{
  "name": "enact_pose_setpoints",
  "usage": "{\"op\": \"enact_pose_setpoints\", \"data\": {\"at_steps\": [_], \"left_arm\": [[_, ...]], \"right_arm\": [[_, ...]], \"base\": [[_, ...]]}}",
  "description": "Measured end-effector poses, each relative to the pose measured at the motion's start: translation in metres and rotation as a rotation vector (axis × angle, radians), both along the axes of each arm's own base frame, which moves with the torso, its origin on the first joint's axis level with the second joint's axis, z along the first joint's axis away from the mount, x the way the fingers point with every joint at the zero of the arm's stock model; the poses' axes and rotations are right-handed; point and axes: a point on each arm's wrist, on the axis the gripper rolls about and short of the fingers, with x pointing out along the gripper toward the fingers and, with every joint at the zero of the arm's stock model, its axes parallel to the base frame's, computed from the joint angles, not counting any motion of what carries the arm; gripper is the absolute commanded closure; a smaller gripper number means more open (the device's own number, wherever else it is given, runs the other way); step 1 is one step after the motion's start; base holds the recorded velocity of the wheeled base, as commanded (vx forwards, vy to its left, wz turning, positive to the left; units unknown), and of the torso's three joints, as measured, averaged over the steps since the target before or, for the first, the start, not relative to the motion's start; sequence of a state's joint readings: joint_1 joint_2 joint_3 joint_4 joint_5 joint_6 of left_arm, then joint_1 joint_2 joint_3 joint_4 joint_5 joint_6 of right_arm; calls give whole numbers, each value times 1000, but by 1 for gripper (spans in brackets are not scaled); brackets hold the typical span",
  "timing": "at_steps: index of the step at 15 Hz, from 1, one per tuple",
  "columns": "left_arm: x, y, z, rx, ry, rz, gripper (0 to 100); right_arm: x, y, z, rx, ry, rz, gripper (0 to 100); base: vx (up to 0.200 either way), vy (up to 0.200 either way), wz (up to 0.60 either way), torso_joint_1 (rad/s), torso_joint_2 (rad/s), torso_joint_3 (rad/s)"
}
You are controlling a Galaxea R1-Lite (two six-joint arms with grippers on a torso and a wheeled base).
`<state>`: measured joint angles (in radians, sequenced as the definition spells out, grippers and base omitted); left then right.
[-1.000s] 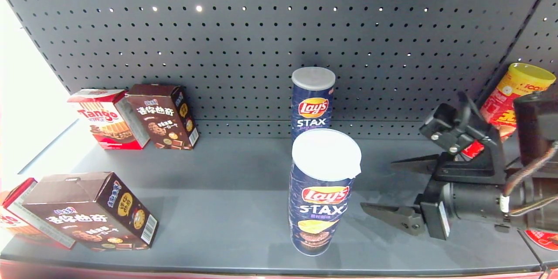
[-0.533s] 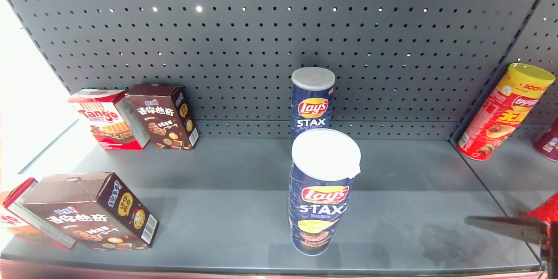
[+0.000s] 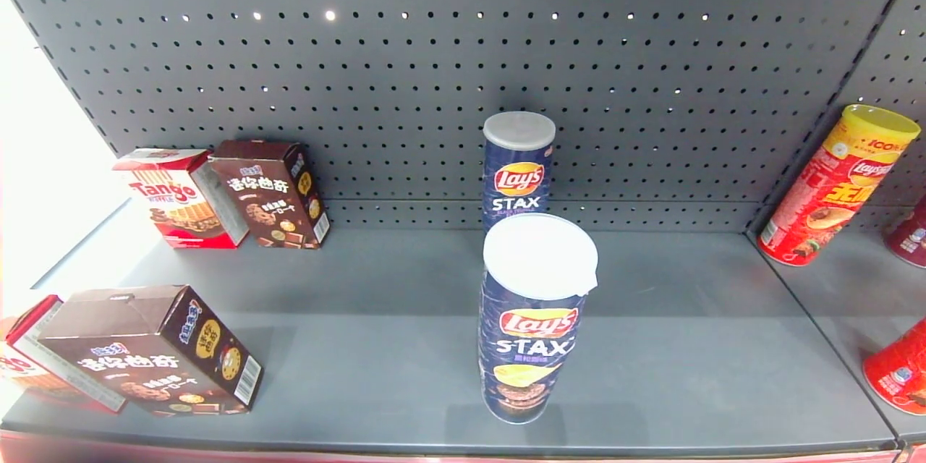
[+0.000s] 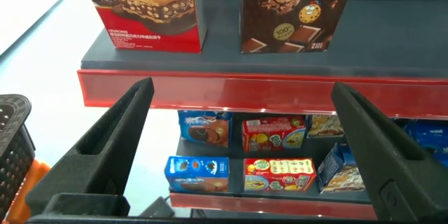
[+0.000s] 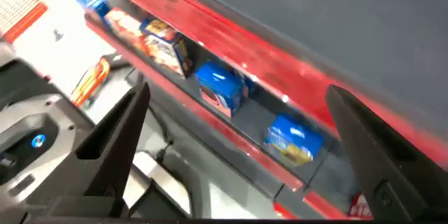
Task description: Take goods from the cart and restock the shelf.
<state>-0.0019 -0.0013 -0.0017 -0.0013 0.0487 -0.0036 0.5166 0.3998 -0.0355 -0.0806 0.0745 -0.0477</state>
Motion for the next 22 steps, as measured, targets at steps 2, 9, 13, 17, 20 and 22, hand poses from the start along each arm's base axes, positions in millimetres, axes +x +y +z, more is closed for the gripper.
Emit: {"op": "enact_pose_setpoints", "data": {"at_steps": [2, 9, 13, 17, 20, 22], "left_arm": [[0, 0, 0, 0, 0, 0, 0], [0, 0, 0, -4, 0, 8, 0], [0, 0, 0, -4, 0, 6, 0], [0, 0, 0, 2, 0, 1, 0], [0, 0, 0, 4, 0, -17, 0], [0, -1, 0, 6, 1, -29, 0]], "right_arm": [[-7, -5, -7, 54, -23, -125, 0], [-23, -5, -11, 138, -198, -503, 0], [-31, -10, -20, 118, -246, -700, 0], [-32, -8, -20, 140, -259, -605, 0], [-33, -8, -21, 147, -259, -615, 0], [-33, -8, -20, 137, -263, -625, 0]], "base": [[0, 0, 0, 0, 0, 0], [0, 0, 0, 0, 0, 0], [0, 0, 0, 0, 0, 0], [0, 0, 0, 0, 0, 0], [0, 0, 0, 0, 0, 0], [0, 0, 0, 0, 0, 0]]}}
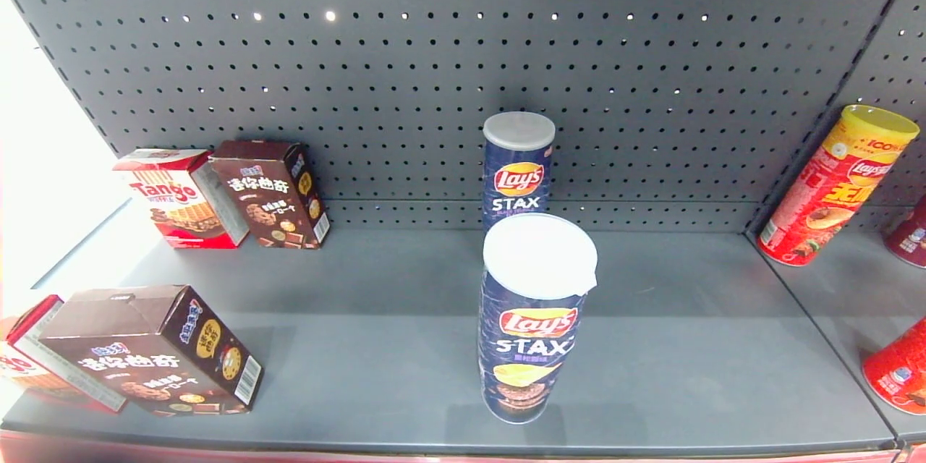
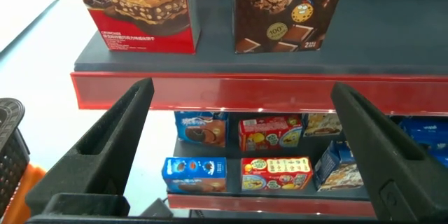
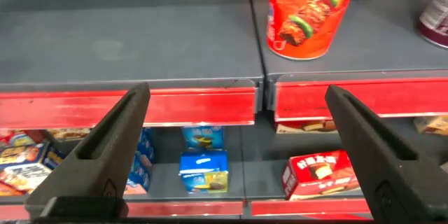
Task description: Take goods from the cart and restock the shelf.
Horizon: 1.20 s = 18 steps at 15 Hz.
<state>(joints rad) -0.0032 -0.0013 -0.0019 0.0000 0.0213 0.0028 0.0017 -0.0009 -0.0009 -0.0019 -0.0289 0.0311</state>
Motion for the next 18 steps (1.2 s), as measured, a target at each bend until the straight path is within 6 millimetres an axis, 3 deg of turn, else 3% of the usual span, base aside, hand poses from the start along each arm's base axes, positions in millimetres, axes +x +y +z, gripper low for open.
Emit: {"op": "enact_pose_setpoints", "data": {"at_steps": [7, 9, 18], "left_arm": [[0, 0, 0, 3, -1, -10, 0], [0, 0, 0, 5, -1, -10, 0], [0, 0, 0, 2, 0, -12, 0]], "right_arm": [[0, 0, 0, -18, -1, 10, 0], [0, 0, 0, -18, -1, 9, 0], [0, 0, 0, -20, 0, 9, 0]], "base": [[0, 0, 0, 0, 0, 0], [-200, 0, 0, 0, 2, 2], [-22, 0, 0, 1, 0, 0]]}}
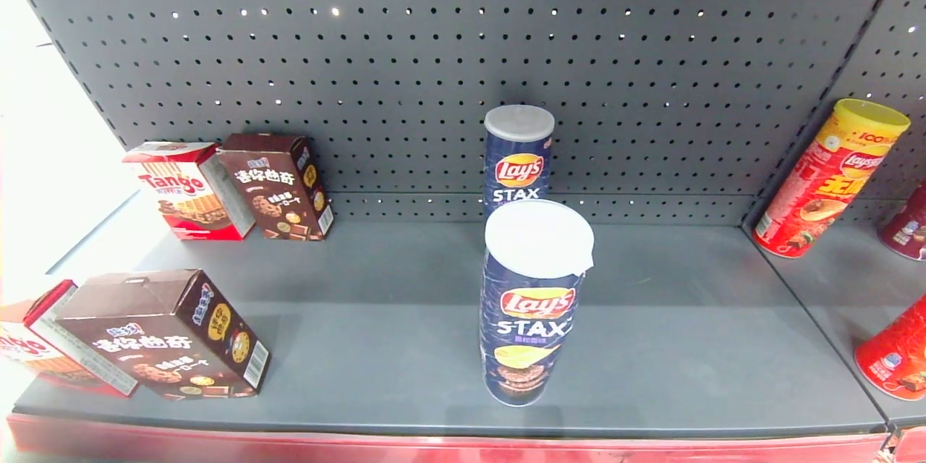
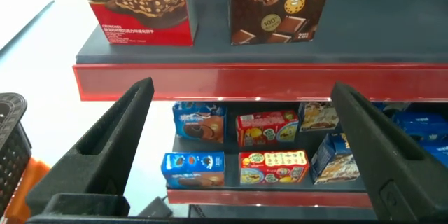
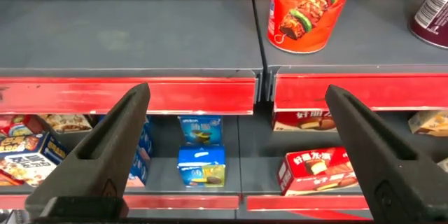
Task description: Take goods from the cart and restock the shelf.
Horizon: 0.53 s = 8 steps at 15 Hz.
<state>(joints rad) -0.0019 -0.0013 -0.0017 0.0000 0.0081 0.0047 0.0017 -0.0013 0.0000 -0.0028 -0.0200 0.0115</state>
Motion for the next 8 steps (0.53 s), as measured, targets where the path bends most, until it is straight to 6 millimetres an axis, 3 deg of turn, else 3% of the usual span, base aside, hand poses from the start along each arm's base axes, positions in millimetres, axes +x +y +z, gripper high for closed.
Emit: {"op": "enact_pose_setpoints", "data": {"at_steps": [8], "left_arm": [[0, 0, 0, -5, 0, 5, 0]], "right_arm": [[0, 0, 0, -3, 0, -1, 0]], "base": [[0, 0, 0, 0, 0, 0]]}}
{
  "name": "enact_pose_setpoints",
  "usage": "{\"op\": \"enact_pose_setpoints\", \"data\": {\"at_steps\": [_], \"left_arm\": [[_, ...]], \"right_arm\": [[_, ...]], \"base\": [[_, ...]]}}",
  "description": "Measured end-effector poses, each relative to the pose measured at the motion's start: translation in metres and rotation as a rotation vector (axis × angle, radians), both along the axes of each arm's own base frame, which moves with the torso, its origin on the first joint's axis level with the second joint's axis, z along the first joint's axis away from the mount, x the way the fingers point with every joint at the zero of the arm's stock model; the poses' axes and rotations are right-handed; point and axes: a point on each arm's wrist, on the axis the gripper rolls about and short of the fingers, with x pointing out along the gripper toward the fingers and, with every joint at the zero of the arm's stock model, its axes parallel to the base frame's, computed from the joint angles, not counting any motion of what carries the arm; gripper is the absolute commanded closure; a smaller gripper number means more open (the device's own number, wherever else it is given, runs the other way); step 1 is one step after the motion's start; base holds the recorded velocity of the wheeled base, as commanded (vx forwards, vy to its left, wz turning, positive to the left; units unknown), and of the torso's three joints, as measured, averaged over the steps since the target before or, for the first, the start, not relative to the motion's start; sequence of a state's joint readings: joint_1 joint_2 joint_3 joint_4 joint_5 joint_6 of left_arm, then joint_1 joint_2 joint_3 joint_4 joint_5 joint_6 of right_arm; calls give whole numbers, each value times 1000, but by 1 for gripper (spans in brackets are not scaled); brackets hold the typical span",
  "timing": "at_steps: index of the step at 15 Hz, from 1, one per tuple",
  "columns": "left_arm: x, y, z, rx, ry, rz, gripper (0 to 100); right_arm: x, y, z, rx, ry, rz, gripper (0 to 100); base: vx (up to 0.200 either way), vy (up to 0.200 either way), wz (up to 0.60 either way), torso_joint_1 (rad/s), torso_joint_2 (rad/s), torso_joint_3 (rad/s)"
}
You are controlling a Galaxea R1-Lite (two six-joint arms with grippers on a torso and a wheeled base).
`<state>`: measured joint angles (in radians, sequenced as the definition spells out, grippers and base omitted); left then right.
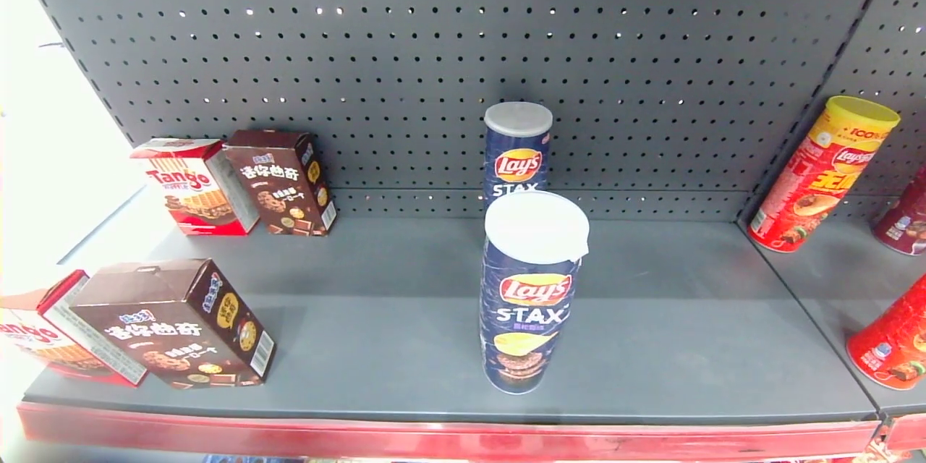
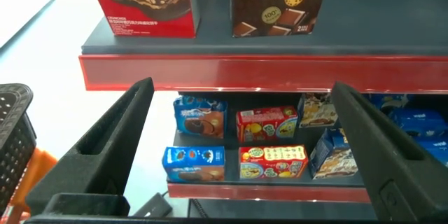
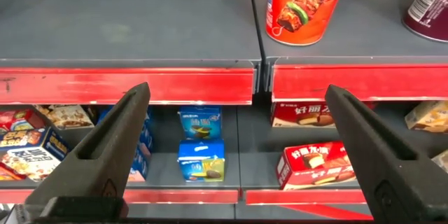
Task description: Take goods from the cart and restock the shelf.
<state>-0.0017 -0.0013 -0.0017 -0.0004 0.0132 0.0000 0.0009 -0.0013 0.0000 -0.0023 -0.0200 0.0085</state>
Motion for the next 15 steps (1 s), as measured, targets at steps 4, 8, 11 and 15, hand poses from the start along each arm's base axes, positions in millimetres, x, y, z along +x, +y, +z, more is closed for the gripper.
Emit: {"op": "enact_pose_setpoints", "data": {"at_steps": [4, 8, 11, 15], "left_arm": [[0, 0, 0, 0, 0, -1, 0], [0, 0, 0, 0, 0, 3, 0], [0, 0, 0, 0, 0, 3, 0], [0, 0, 0, 0, 0, 4, 0]], "right_arm": [[0, 0, 0, -1, 0, 0, 0], [0, 0, 0, 0, 0, 1, 0], [0, 0, 0, -1, 0, 1, 0], [0, 0, 0, -2, 0, 0, 0]], "base": [[0, 0, 0, 0, 0, 0], [0, 0, 0, 0, 0, 0], [0, 0, 0, 0, 0, 0], [0, 0, 0, 0, 0, 0]]}}
